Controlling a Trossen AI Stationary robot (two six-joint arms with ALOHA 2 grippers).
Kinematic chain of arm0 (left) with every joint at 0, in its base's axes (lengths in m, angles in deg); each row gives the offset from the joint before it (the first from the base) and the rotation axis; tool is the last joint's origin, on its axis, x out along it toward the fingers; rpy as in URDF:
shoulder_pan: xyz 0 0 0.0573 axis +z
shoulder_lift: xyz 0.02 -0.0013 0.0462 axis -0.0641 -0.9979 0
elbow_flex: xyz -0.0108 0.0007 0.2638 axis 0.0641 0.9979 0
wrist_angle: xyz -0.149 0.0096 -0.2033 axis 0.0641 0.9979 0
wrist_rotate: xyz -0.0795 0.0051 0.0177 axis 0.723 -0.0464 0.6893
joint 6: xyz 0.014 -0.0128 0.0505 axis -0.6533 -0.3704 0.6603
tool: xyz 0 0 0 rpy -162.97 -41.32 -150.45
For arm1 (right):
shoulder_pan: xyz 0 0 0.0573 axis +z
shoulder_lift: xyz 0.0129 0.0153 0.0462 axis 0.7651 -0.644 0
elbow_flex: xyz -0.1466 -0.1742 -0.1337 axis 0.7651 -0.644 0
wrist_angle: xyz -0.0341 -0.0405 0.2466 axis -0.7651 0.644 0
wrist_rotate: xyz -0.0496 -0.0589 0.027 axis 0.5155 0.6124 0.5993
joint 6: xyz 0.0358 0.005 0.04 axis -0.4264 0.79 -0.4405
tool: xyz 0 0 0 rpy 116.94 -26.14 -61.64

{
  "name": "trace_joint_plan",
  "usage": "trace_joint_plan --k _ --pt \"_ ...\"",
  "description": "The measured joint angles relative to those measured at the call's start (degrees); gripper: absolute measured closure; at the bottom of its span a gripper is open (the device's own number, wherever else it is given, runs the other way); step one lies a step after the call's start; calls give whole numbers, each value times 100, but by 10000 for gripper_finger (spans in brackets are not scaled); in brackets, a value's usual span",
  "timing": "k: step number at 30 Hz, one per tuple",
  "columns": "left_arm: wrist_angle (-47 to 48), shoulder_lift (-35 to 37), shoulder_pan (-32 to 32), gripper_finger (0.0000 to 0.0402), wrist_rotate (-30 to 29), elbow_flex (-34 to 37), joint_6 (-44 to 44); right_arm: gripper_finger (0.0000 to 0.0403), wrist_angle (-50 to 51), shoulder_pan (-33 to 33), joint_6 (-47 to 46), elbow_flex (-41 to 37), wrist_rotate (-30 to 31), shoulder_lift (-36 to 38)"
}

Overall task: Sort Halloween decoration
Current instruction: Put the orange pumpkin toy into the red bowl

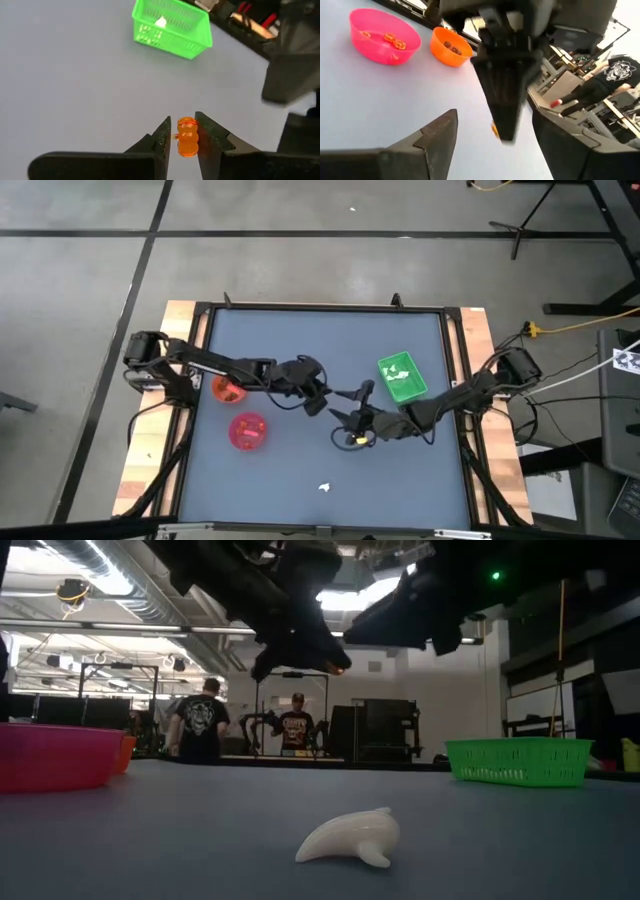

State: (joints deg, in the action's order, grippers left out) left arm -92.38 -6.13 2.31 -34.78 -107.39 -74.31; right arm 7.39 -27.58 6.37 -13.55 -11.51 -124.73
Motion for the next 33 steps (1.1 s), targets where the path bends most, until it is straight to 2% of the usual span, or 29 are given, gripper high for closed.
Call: trace_joint_plan --k 3,8,12,15,18,22,26,29,33 --pt "687 322 -9 350 179 0 1 144 75 124 0 0 87 56" --pt "2221 848 -209 350 888 -2 -173 144 222 220 -33 0 52 57" --pt "3445 1109 -576 350 1389 -2 -654 144 441 215 -330 0 38 55" --pt "4265 1166 -989 350 1490 2 -967 144 559 201 -482 0 -96 55" --pt "4920 1164 -1452 350 1485 3 -1338 144 628 202 -600 -2 -550 53" --pt "5446 1124 -2012 350 1282 4 -1765 144 682 202 -810 -2 -1498 53" --pt "5555 1124 -2450 350 975 4 -2085 144 700 202 -830 -2 -2272 53" --pt "5556 1124 -2690 350 845 4 -2106 144 726 205 -831 -2 -2639 53" --pt "5617 1124 -2885 346 383 4 -2203 144 728 205 -831 -2 -2773 53"
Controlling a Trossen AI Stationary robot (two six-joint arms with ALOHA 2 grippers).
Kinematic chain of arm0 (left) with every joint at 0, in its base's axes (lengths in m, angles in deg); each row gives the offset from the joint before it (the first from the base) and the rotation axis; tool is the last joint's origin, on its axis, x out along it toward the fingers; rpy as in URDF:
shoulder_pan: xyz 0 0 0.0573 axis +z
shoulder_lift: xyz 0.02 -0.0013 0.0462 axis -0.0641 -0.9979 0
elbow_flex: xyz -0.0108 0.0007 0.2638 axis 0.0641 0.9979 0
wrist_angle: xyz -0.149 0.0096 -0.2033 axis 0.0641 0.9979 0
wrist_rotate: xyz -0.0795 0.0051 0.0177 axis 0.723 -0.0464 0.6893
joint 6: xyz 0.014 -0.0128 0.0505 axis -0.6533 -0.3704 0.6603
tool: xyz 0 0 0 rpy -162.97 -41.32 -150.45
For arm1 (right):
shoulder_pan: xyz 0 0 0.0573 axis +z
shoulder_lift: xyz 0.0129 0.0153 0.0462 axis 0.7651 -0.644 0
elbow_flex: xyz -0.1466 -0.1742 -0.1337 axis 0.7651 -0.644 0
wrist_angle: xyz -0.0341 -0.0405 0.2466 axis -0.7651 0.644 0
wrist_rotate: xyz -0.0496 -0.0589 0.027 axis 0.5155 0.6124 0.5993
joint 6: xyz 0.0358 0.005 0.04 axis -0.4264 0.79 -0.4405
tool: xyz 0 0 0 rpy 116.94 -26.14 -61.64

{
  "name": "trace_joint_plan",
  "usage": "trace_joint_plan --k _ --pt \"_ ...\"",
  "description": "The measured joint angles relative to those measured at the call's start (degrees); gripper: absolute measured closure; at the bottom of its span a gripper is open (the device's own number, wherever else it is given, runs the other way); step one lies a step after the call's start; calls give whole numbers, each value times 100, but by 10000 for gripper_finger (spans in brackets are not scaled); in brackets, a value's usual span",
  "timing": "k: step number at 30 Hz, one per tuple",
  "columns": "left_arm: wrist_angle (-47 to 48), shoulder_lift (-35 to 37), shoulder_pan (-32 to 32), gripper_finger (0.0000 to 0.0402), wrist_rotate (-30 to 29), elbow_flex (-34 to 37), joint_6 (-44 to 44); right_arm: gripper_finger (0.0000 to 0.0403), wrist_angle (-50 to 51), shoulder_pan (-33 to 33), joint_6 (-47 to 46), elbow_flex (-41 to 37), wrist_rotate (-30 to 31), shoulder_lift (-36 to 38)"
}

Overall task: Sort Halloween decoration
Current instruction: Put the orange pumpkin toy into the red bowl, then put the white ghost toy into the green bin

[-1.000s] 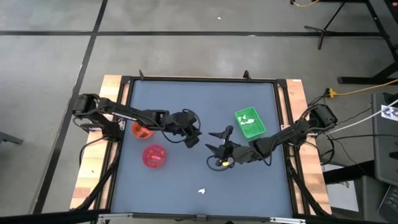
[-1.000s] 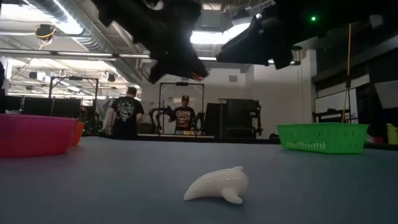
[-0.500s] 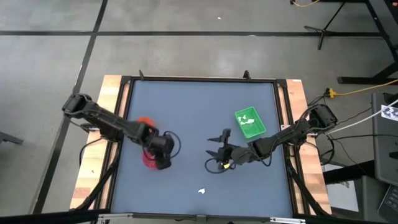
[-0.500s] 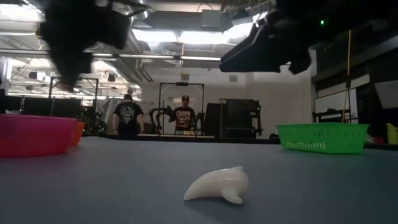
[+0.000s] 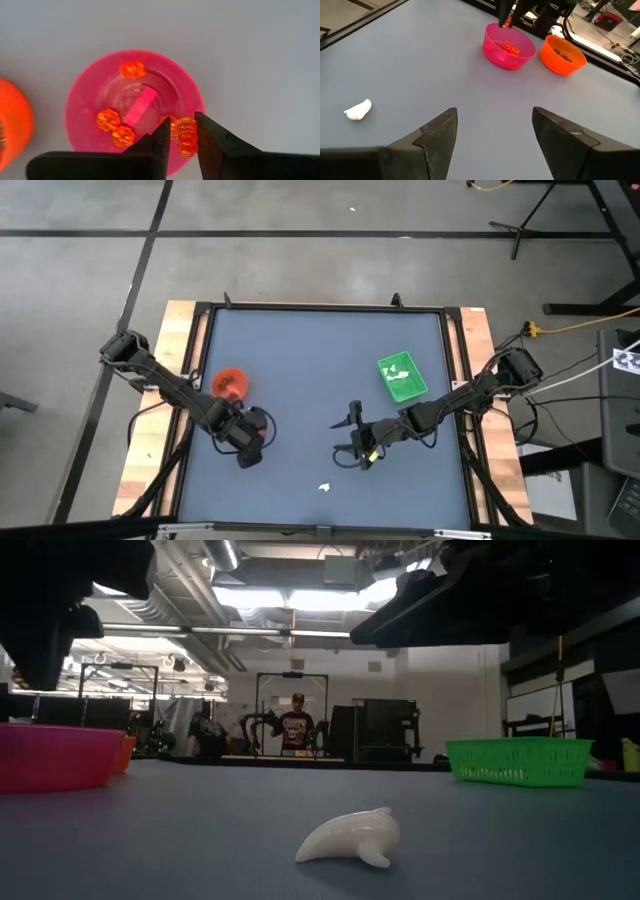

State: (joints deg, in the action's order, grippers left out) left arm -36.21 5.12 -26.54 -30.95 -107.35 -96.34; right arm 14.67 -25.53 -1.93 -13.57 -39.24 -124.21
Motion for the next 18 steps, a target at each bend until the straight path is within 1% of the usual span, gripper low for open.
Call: trace_joint_plan --k 3,14,16,18 --pt "60 0 -57 335 -216 0 -65 144 1 0 -90 0 -7 0" --pt "61 0 -63 273 -304 0 -56 144 7 0 -842 0 -26 0" --pt "60 0 -62 263 -338 0 -52 144 7 -2 -1051 -2 -186 0" --pt "59 0 -61 256 -341 0 -52 144 44 -2 -1245 -2 -491 0"
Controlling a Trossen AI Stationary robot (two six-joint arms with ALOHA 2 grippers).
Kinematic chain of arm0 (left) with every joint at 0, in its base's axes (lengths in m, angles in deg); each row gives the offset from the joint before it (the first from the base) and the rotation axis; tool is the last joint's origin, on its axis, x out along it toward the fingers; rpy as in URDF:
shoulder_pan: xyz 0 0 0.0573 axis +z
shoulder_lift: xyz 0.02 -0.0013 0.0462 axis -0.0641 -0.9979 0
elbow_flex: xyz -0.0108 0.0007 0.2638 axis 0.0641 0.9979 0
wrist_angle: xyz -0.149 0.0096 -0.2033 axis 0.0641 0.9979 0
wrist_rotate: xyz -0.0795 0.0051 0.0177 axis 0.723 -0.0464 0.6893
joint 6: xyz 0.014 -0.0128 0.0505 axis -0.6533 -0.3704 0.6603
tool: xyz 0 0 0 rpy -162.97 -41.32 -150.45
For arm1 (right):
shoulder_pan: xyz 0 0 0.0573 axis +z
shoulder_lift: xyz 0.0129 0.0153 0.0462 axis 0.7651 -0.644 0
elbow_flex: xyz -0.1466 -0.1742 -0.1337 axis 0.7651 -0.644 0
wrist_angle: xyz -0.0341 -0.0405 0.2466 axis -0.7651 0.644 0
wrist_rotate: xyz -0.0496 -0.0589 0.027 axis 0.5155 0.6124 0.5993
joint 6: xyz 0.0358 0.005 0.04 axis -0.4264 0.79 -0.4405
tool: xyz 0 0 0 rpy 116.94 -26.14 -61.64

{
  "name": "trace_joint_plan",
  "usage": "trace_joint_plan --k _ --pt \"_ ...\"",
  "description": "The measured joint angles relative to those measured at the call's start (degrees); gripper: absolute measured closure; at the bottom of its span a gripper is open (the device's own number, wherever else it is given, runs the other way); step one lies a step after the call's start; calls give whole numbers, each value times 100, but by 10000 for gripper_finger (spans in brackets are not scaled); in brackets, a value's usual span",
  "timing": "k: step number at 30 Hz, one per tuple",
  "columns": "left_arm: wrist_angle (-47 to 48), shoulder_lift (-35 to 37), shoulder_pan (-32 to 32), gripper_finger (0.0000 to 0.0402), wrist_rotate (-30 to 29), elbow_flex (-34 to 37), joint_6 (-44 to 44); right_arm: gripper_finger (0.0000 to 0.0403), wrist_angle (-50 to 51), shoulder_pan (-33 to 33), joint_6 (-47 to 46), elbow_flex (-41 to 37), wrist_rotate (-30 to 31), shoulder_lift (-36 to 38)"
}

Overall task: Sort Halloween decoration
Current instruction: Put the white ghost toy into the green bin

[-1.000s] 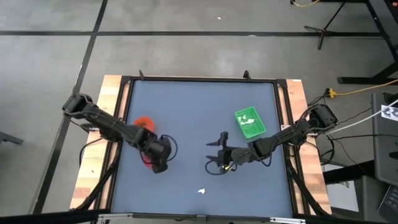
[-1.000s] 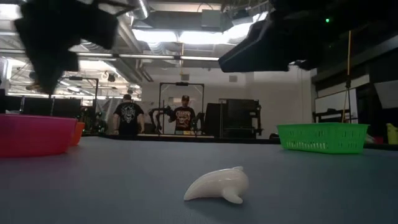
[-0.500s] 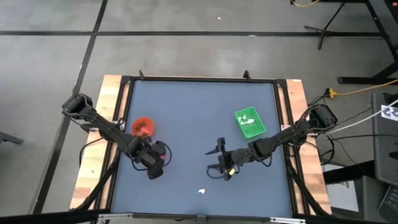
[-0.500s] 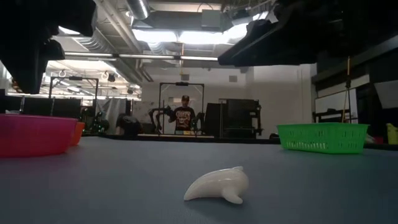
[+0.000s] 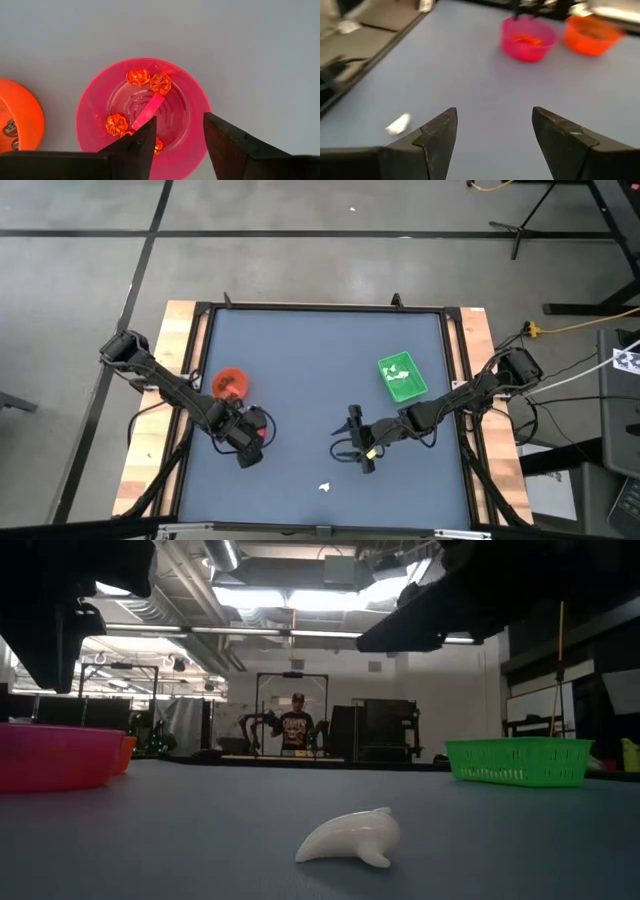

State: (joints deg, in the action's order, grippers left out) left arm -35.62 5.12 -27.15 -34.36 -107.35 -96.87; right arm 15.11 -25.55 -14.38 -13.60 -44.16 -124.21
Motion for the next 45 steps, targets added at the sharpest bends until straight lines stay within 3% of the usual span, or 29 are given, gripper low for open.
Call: trace_joint_plan --k 4,8,14,18,21,26,33,40,45 --pt "0 0 0 253 0 0 0 144 232 37 -345 -2 -681 -4" --pt "-7 0 0 254 0 0 0 144 389 215 -784 -2 -797 -4" --pt "-26 0 0 254 3 0 1 144 395 766 -1113 -2 -792 -7" --pt "-29 0 0 254 2 0 2 144 376 1085 -1115 -2 -330 -7" --pt "-31 0 0 254 2 0 2 144 262 1169 -1120 -2 17 -7" --pt "-36 0 0 254 4 0 0 144 283 1165 -1083 261 54 -11" --pt "-39 0 0 254 4 0 2 144 1254 1171 -1303 790 179 -10" --pt "-42 0 4 254 4 0 2 144 2030 1169 -1684 811 249 -9" --pt "-44 0 -13 254 4 0 -2 144 2659 1163 -1550 811 -59 -9"
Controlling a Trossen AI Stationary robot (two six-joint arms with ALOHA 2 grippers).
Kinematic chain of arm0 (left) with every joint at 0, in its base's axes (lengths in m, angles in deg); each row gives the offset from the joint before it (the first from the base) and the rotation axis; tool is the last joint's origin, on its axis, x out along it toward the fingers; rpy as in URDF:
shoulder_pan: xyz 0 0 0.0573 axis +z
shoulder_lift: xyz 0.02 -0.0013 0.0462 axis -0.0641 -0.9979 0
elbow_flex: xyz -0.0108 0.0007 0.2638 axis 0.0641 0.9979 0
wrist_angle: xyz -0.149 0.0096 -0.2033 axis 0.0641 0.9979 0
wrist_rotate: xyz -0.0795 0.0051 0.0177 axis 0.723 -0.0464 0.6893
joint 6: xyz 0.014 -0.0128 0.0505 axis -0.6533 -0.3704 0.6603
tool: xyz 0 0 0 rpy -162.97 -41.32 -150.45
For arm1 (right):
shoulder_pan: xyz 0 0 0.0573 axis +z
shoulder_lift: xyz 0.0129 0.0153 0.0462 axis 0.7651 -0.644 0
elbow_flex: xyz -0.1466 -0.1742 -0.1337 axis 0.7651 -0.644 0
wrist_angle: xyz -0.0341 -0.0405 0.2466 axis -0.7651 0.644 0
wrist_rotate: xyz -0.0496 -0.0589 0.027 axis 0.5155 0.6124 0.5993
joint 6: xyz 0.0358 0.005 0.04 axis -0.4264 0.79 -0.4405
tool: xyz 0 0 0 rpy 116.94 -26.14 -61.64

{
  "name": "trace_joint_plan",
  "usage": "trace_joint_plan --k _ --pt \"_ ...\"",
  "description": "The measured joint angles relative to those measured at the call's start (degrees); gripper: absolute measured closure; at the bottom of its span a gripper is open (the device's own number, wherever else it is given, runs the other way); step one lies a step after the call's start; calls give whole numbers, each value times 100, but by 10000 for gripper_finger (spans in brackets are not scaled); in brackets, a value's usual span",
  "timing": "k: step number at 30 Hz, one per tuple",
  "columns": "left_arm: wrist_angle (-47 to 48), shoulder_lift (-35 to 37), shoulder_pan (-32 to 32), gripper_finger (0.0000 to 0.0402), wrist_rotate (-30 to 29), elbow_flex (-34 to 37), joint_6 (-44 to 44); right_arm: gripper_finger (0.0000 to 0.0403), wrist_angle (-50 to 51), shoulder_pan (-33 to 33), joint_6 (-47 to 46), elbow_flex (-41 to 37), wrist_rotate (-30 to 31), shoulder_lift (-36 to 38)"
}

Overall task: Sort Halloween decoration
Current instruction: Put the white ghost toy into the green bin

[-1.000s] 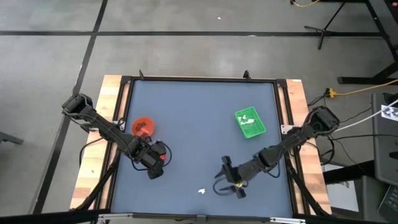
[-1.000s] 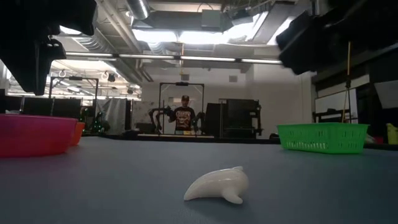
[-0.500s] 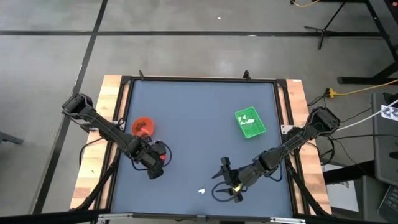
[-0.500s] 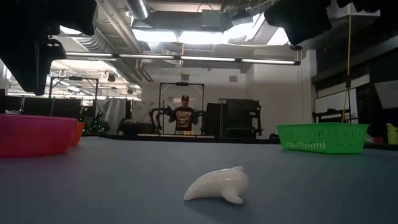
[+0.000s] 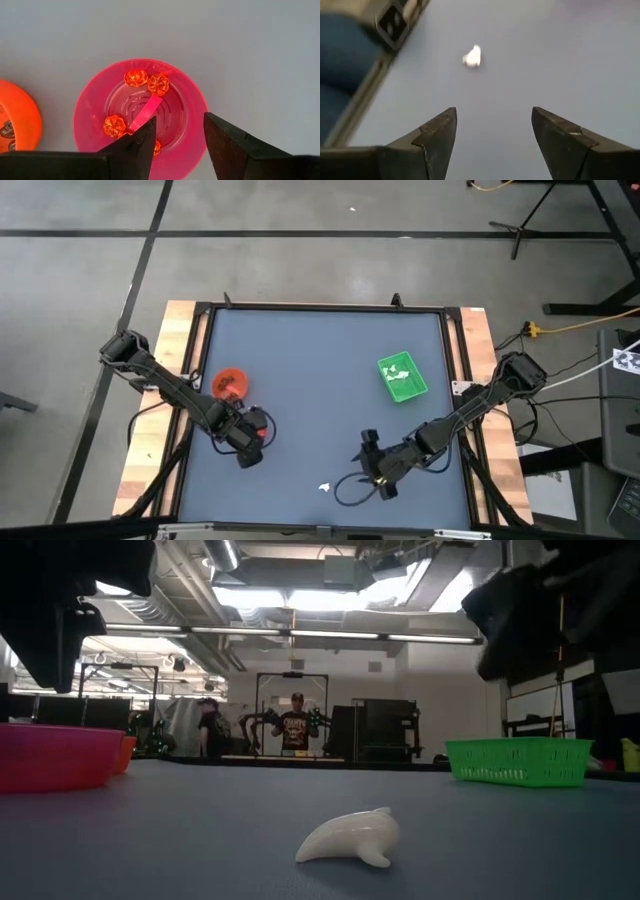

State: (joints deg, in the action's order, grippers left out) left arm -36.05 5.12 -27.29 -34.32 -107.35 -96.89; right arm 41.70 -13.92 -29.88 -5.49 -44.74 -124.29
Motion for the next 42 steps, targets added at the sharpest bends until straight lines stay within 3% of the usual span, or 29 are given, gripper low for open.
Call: trace_joint_plan --k 8,21,27,35,42 --pt "-2 0 -72 254 2 0 0 144 149 -2 938 0 -49 0" --pt "-28 -1 -72 254 2 0 0 144 -1853 7 932 139 278 -708" --pt "-26 -2 -72 254 2 0 2 144 -1679 6 1194 1003 220 -1498" --pt "-85 -2 -72 254 -17 -2 0 144 -64 3 1416 2354 165 -2401" --pt "-116 -2 -74 254 -187 -2 2 144 320 0 1381 2668 260 -2693"
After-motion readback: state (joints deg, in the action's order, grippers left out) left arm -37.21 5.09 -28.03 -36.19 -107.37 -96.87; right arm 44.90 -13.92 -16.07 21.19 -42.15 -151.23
